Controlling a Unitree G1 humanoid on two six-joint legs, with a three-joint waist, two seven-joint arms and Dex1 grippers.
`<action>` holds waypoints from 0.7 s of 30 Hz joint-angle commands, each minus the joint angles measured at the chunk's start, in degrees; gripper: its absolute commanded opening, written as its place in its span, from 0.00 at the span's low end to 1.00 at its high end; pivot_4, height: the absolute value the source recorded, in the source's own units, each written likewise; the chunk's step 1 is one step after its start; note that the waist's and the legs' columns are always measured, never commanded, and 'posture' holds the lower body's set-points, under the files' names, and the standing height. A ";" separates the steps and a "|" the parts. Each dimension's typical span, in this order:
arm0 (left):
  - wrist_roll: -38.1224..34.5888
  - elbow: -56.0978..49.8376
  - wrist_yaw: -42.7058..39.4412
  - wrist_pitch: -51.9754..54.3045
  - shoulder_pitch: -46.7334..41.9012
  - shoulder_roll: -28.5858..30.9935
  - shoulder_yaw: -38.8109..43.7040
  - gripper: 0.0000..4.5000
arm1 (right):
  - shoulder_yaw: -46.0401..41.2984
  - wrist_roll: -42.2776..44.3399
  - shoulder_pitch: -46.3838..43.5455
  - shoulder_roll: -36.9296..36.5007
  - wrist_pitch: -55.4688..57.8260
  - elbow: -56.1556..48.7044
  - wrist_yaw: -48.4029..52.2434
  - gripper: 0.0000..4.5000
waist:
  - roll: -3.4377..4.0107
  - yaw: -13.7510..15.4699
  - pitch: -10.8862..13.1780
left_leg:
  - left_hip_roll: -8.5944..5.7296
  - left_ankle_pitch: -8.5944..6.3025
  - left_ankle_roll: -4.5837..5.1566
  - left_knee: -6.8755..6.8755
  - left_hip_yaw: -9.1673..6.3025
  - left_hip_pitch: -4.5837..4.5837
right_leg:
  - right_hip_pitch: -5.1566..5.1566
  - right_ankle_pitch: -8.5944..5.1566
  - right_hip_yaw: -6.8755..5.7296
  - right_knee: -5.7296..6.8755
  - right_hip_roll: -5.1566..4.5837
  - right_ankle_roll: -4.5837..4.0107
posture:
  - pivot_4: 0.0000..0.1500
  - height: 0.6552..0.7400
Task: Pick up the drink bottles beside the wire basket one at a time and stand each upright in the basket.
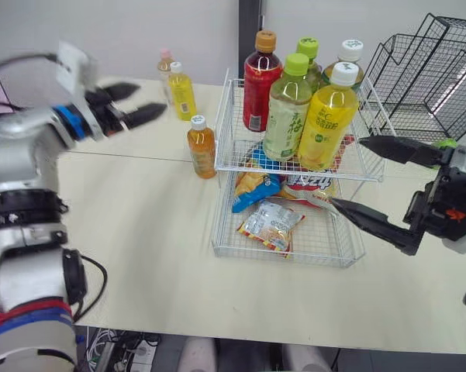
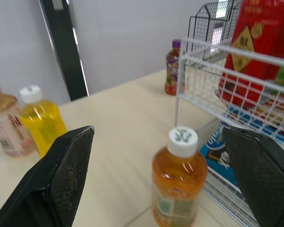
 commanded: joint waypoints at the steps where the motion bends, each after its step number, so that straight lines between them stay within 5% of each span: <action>1: -1.79 -7.21 4.74 -0.44 1.38 -1.93 1.97 0.99 | -1.35 1.58 1.18 -0.47 -0.58 -1.95 -0.56 1.00 | -0.04 0.00 -0.01 | -0.01 0.00 0.00 0.03 0.00 0.00 | 0.01 0.00 0.00 0.02 0.00 0.00 | 1.00 0.77; 10: -3.73 -15.04 9.80 0.31 7.48 -4.82 2.47 0.99 | -2.92 4.46 -1.34 -0.59 -2.85 0.11 -4.66 1.00 | -0.04 -0.21 -0.02 | -0.05 0.00 0.00 0.15 0.01 0.07 | 0.05 0.01 0.04 0.11 0.08 0.01 | 1.00 0.77; 15: -4.61 -16.64 11.44 0.91 8.04 -5.76 1.94 0.99 | 21.06 -22.47 9.09 14.35 -11.39 -5.41 -4.36 1.00 | -0.57 0.00 -0.36 | -0.01 -0.02 -0.03 0.09 -0.17 0.03 | 0.05 -0.03 -0.06 0.06 0.26 -0.02 | 1.00 0.77; 21: -5.34 -19.57 12.46 2.28 9.11 -6.30 1.70 0.99 | 27.85 -33.45 10.57 20.61 -17.30 -3.59 -1.38 1.00 | -0.57 -0.10 -0.39 | -0.03 -0.01 -0.02 0.21 0.01 0.09 | 0.05 -0.08 0.08 0.11 0.22 0.13 | 1.00 0.77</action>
